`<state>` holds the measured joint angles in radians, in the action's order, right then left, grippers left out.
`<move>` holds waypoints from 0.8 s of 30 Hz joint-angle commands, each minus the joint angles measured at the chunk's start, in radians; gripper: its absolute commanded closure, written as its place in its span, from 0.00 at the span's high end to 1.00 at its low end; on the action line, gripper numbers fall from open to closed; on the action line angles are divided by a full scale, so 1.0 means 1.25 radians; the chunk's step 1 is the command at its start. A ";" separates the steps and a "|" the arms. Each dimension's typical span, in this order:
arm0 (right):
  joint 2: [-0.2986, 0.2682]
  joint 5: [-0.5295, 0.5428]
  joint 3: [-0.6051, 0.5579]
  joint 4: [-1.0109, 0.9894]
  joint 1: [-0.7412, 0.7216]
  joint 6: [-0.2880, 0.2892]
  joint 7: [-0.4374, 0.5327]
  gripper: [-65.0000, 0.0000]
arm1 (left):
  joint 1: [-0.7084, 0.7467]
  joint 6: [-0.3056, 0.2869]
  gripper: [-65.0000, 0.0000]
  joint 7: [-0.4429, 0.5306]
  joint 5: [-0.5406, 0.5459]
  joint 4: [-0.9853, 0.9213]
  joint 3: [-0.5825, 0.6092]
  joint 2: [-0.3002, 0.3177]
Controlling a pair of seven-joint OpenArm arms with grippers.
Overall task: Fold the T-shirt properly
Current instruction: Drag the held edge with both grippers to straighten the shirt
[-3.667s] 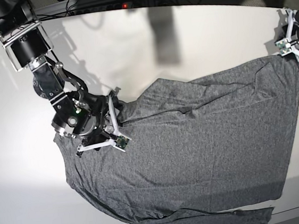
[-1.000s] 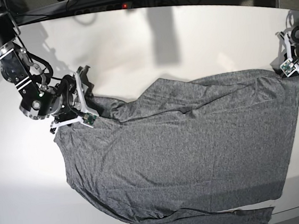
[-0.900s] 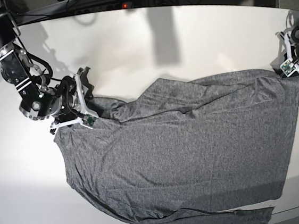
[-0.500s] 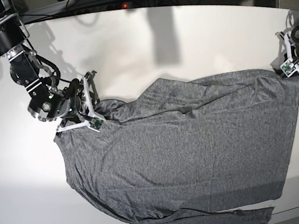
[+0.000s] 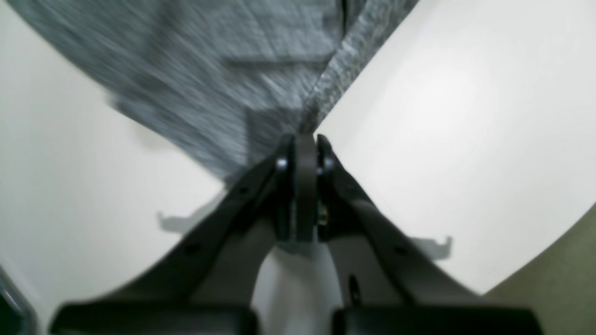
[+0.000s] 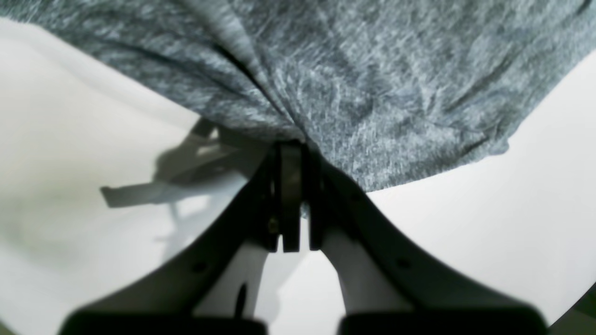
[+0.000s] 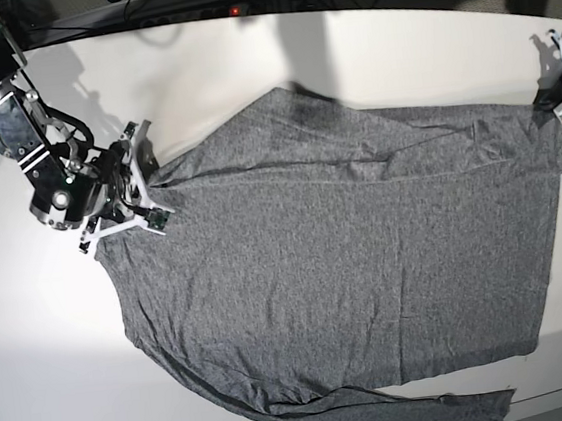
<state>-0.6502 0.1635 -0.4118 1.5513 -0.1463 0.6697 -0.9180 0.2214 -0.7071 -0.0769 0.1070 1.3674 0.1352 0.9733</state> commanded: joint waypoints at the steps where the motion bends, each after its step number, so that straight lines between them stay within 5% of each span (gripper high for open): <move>1: -0.016 -0.005 0.022 0.013 -0.021 -0.013 0.012 0.00 | -0.007 0.007 0.00 0.010 0.017 0.017 -0.020 0.024; 5: -0.014 -0.004 0.067 0.009 -0.026 -0.016 0.055 0.00 | -0.010 0.007 0.00 0.007 0.026 0.027 -0.042 0.015; 14: 0.050 -0.005 0.099 -0.146 -0.118 -0.021 0.131 0.00 | -0.070 0.134 0.00 0.007 0.028 0.026 -0.042 -0.016; 24: 0.107 -0.023 0.099 -0.317 -0.247 -0.021 0.168 0.00 | -0.209 0.135 0.00 0.040 -0.008 -0.090 -0.042 -0.122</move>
<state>-0.5037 0.1406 -0.2958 1.1408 -0.4248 0.6514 -0.7200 -0.0227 -0.5529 -0.0502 0.0921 1.2427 0.0978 0.7921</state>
